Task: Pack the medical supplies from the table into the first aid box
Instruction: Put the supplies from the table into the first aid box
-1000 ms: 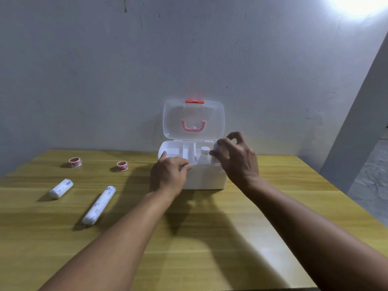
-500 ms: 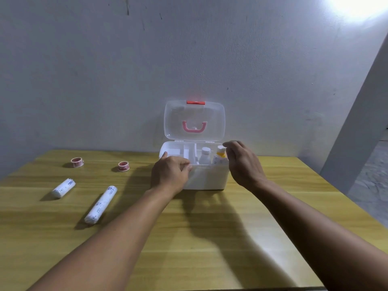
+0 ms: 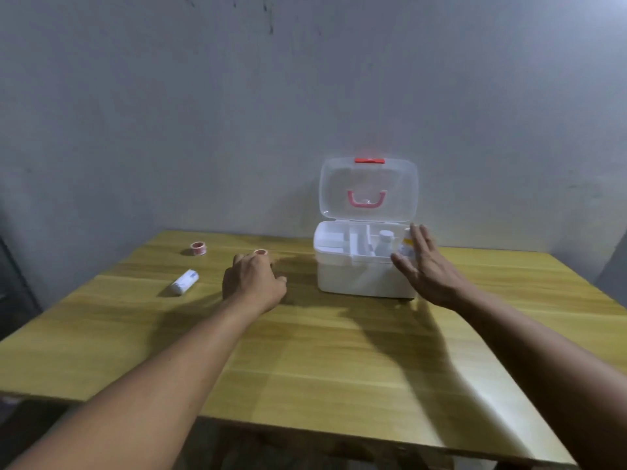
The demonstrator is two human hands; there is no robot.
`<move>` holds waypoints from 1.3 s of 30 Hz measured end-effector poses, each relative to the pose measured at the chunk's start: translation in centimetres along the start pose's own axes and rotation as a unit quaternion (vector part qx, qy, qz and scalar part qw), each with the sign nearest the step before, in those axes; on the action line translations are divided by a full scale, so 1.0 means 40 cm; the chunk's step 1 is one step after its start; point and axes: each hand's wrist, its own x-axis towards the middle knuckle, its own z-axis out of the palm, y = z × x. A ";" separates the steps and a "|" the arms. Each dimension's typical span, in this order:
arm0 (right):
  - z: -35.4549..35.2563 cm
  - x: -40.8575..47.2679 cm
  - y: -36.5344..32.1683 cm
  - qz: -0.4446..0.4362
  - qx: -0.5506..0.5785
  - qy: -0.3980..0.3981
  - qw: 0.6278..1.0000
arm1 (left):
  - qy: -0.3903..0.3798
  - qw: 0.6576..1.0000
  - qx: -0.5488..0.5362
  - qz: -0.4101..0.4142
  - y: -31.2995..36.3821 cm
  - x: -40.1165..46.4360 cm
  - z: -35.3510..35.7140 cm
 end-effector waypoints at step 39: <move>0.002 -0.013 -0.008 0.021 0.029 0.000 0.999 | -0.031 0.977 -0.191 0.091 0.122 0.188 -0.053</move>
